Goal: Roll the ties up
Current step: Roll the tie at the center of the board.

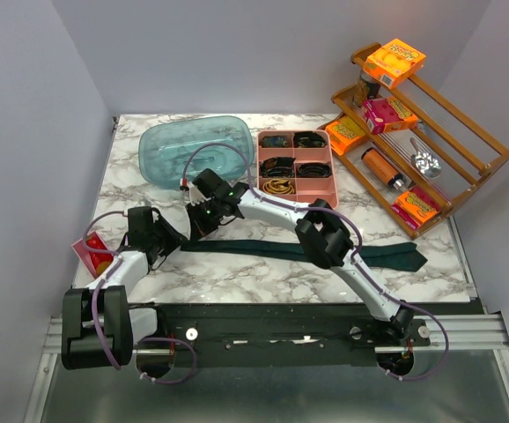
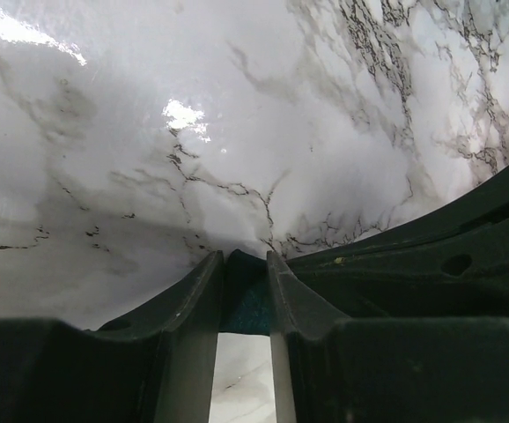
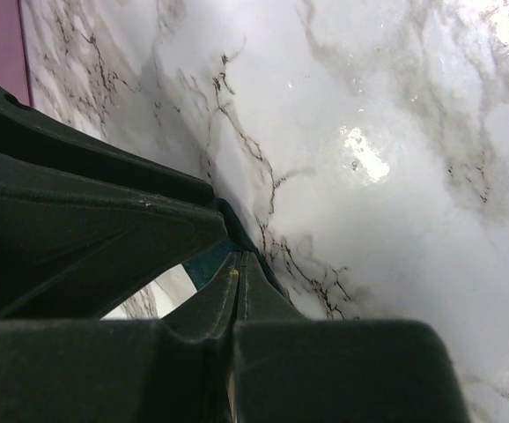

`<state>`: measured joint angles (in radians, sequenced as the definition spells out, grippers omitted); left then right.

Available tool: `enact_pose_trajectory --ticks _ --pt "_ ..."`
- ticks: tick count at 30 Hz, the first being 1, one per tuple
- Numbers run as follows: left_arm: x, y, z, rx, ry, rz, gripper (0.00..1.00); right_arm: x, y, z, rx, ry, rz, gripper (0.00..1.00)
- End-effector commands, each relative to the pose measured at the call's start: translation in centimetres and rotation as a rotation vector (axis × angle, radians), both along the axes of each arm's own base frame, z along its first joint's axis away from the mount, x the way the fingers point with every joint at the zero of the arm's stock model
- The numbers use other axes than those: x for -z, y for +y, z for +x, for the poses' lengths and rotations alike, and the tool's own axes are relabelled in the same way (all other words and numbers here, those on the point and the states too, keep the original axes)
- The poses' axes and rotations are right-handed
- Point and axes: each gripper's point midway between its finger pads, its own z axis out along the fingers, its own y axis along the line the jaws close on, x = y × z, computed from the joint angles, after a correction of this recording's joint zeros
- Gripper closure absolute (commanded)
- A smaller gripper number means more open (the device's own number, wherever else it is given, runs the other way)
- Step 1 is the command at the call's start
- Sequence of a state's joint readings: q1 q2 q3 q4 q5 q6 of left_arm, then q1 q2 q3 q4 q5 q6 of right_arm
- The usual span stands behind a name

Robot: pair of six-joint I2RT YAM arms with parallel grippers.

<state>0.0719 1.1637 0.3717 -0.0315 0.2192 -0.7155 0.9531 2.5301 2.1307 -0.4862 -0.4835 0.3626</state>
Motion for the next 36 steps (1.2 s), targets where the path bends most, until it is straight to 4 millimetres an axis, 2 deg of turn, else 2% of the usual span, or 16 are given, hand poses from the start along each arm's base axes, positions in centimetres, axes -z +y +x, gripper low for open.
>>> enact_pose_trajectory --ticks 1,5,8,12,13,17,21,28,35,36 --pt "1.6 -0.1 -1.6 0.014 0.064 0.0 0.69 -0.7 -0.6 0.5 0.015 0.009 -0.002 0.94" --pt "1.3 -0.1 -1.5 0.026 0.056 0.008 0.88 -1.1 -0.5 0.6 0.011 0.004 0.006 0.94" --pt "1.0 0.0 -1.2 0.031 0.045 0.019 0.99 -2.2 -0.4 0.7 0.009 -0.018 0.019 0.94" --pt "0.3 0.0 -0.7 0.037 0.022 0.028 1.0 -4.2 -0.9 1.1 0.017 -0.066 0.029 0.94" --pt "0.1 -0.1 -0.6 0.041 0.017 0.029 1.0 -5.4 -1.0 1.3 0.02 -0.091 0.04 0.94" --pt "-0.5 -0.1 0.0 0.049 0.002 0.052 1.0 -6.2 -1.8 1.4 0.026 -0.128 0.028 0.94" --pt "-1.4 -0.2 0.9 0.055 -0.016 0.069 1.0 -4.9 -2.6 1.1 0.022 -0.13 -0.007 0.94" --pt "-2.7 -0.4 2.1 0.076 -0.035 0.085 1.0 -2.7 -2.7 -0.2 -0.004 -0.094 -0.039 0.94" --pt "-3.6 -0.9 2.2 0.087 -0.047 0.083 1.0 -2.0 -2.0 0.5 0.015 -0.091 -0.039 0.94" --pt "-3.8 -1.8 2.0 0.118 -0.053 0.083 1.0 -2.1 -1.8 0.5 0.015 -0.089 -0.035 0.94"
